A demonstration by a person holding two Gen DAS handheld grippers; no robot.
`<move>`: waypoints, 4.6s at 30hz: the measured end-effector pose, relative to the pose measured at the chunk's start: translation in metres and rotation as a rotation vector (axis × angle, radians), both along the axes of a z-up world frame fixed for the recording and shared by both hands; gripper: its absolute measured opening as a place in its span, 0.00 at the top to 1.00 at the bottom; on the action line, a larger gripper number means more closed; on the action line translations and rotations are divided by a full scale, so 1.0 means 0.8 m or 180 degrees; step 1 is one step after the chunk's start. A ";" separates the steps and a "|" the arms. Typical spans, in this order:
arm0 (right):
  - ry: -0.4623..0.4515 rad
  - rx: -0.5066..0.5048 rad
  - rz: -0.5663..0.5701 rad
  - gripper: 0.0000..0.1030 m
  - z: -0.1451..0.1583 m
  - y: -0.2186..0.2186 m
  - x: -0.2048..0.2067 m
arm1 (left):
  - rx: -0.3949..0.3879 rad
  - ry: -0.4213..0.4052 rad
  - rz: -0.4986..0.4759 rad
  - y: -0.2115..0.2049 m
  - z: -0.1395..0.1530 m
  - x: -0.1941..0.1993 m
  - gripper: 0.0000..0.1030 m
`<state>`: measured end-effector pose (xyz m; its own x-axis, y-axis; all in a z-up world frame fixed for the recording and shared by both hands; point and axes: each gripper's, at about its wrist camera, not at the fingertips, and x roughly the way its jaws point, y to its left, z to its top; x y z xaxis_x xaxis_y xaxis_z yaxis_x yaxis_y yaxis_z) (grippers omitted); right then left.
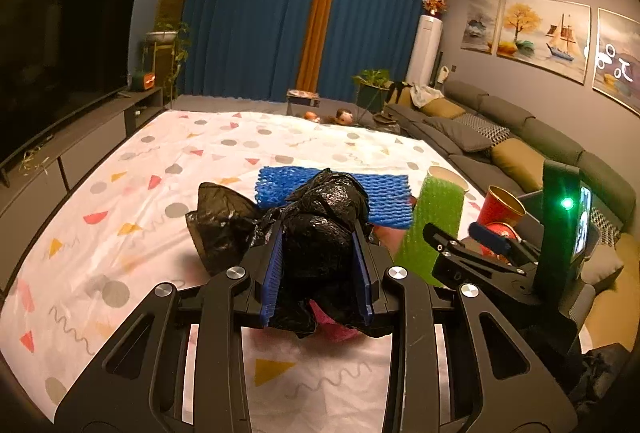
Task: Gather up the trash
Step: 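Grasp the black plastic bag with the left tool while the right tool reaches the green foam net, then grasp the green foam net with the right tool while the left tool holds the black bag, then carry the black bag and green net over the grey bin and open both tools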
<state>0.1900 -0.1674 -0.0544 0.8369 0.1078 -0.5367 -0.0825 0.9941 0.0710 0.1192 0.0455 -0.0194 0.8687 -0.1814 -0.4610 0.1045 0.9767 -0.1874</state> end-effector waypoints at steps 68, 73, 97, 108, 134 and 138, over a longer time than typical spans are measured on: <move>-0.0794 -0.0068 -0.0776 0.84 0.098 -0.238 -0.147 | 0.0166 -0.0421 -0.1265 -0.306 0.067 0.013 0.70; -0.0810 -0.0097 -0.0919 0.84 0.094 -0.262 -0.144 | 0.0156 -0.0433 -0.1393 -0.342 0.068 0.023 0.70; -0.0781 -0.0243 -0.1718 0.84 0.056 -0.379 -0.113 | -0.0206 -0.0096 -0.1985 -0.495 0.020 0.122 0.70; -0.0698 -0.0174 -0.1748 0.84 0.050 -0.396 -0.102 | -0.0220 -0.0004 -0.2105 -0.517 0.006 0.135 0.69; -0.0676 -0.0039 -0.1749 0.59 0.045 -0.413 -0.100 | -0.0353 0.0069 -0.1850 -0.476 0.007 0.137 0.12; -0.0707 -0.0054 -0.1727 0.51 0.047 -0.412 -0.099 | -0.0335 -0.0017 -0.1686 -0.450 0.014 0.124 0.08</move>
<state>0.1107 -0.4967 -0.0170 0.8625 -0.3746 -0.3401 0.4275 0.8991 0.0940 0.2184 -0.3144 -0.0079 0.6480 -0.6402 -0.4125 0.5788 0.7660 -0.2796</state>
